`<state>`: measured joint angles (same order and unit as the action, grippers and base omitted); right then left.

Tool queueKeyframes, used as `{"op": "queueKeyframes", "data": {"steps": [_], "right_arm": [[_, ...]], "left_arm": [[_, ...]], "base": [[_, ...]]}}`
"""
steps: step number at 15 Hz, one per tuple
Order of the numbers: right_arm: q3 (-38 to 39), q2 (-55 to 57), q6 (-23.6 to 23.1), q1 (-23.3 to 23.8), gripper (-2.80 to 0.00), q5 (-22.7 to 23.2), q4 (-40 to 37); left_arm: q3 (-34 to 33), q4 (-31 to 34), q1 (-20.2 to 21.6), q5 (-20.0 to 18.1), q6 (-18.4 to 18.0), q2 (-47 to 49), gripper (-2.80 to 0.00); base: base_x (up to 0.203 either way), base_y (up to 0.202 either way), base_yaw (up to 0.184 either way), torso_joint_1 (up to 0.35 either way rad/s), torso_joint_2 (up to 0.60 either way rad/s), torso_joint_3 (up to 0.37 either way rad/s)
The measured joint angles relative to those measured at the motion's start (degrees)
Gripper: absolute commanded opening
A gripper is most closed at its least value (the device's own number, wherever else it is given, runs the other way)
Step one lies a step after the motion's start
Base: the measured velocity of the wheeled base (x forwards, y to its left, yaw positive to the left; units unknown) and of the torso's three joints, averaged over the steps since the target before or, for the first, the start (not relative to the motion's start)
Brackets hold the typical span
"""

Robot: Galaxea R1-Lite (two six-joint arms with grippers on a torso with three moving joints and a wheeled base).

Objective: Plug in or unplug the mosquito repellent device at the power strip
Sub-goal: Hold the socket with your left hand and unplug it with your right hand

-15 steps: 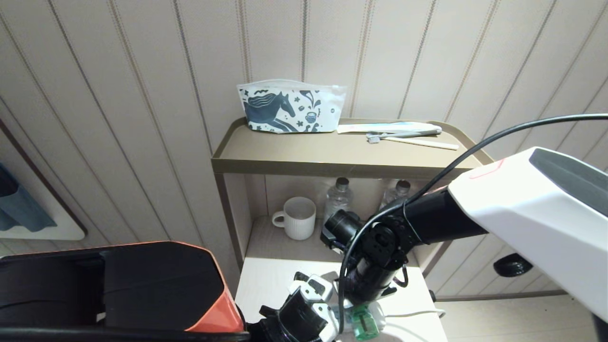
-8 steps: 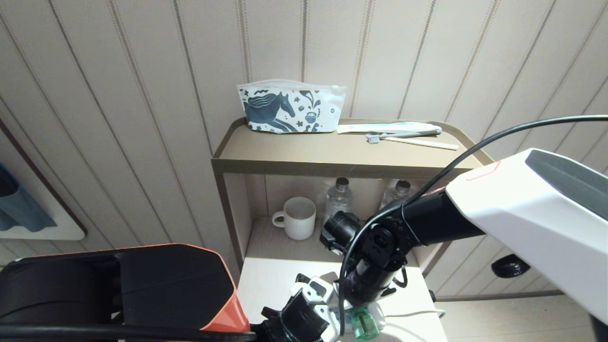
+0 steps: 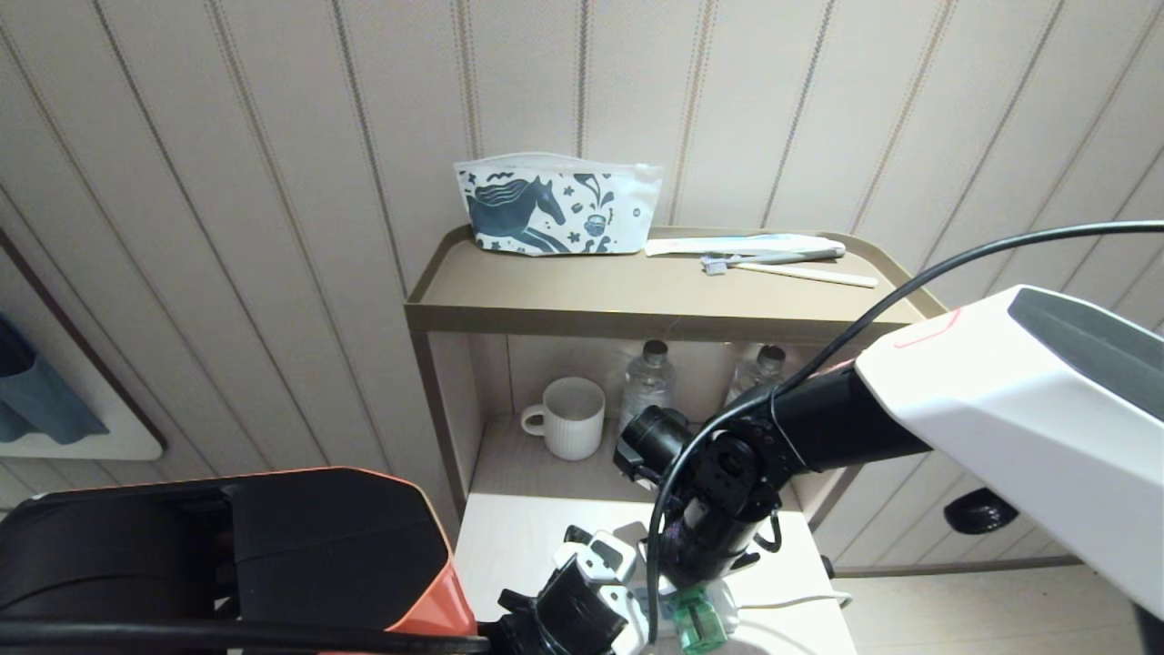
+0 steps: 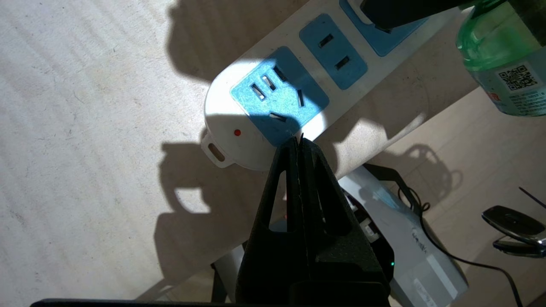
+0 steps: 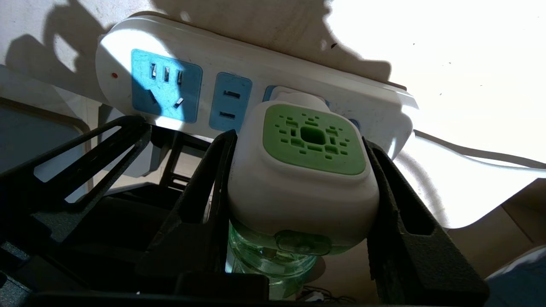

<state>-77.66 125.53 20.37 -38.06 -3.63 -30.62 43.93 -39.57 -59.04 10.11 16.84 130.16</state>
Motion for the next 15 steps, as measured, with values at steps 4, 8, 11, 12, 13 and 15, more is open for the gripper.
{"op": "queueKeyframes", "data": {"steps": [4,8,11,12,13,15], "right_arm": [[0.6,-0.6,-0.1,-0.5,-2.8,-0.7,-0.1],[0.7,-1.3,0.0,-1.2,-2.8,-3.8,-0.2],[0.6,-1.2,0.0,-1.4,-2.8,-3.8,-0.1],[0.5,-1.1,0.0,-1.4,-2.8,-3.8,-0.1],[0.5,-1.1,0.0,-1.4,-2.8,-3.8,-0.1],[0.4,-0.9,0.0,-1.3,-2.8,-3.8,-0.1]], "left_arm": [[-0.5,-1.5,-0.4,2.4,0.1,0.2,-2.8],[0.4,-3.3,-0.6,2.6,-0.2,0.5,-2.8],[1.2,-3.3,-0.6,2.5,-0.3,1.1,-2.8],[1.3,-3.4,-0.6,2.6,-0.4,1.5,-2.8],[1.4,-3.6,-0.5,2.6,-0.4,1.8,-2.8],[1.5,-4.3,-0.5,2.6,-0.5,2.6,-2.8]], "base": [[0.0,0.0,0.0,0.0,0.0,0.0],[0.0,0.0,0.0,0.0,0.0,0.0],[0.0,0.0,0.0,0.0,0.0,0.0],[0.0,0.0,0.0,0.0,0.0,0.0],[0.0,0.0,0.0,0.0,0.0,0.0],[0.0,0.0,0.0,0.0,0.0,0.0]]}}
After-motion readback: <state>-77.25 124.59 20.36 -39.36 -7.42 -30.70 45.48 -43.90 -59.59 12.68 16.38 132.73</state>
